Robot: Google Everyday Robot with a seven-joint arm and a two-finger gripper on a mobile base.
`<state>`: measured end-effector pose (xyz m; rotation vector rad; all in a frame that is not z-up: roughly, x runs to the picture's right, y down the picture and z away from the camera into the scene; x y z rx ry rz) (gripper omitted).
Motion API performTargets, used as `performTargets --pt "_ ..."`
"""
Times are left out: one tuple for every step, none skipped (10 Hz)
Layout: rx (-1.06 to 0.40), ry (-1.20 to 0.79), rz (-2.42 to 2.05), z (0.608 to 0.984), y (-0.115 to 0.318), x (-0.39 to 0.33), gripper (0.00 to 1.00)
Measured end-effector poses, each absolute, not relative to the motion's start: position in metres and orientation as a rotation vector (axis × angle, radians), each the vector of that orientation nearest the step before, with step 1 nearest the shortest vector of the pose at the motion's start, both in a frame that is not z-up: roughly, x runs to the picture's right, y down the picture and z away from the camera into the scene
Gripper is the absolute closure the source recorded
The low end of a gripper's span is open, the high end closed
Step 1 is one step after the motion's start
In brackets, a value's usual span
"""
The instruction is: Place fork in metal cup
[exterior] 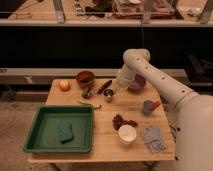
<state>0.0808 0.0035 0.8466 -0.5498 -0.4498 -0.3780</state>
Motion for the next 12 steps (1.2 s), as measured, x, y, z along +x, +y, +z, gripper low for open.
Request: performTargets --pt "-0.550 -0.450 -0.378 0.8467 0.0037 0.0806 0.96" --pt "-0.550 -0.450 -0.378 0.8467 0.0037 0.0807 0.96" --pt "-0.550 -0.450 -0.378 0.8466 0.0035 0.0808 0.96" --pt "-0.550 -0.450 -0.378 0.8466 0.0036 0.0810 0.96" --pt "-0.550 -0.450 -0.378 0.8466 0.0036 0.0809 0.96" --pt "-0.550 -0.449 -0.377 0.8467 0.0037 0.0813 0.96" --pt "-0.550 -0.449 -0.377 0.8466 0.0036 0.0814 0.97" --pt "-0.550 -0.449 -0.377 0.8466 0.0036 0.0814 1.00" --pt "-0.550 -0.449 -0.377 0.8466 0.0037 0.0814 0.99" --pt "-0.550 -0.450 -0.377 0.8466 0.0037 0.0814 0.91" --pt "-0.550 -0.449 -0.377 0.8466 0.0036 0.0814 0.81" --pt "-0.550 -0.449 -0.377 0.8466 0.0036 0.0814 0.73"
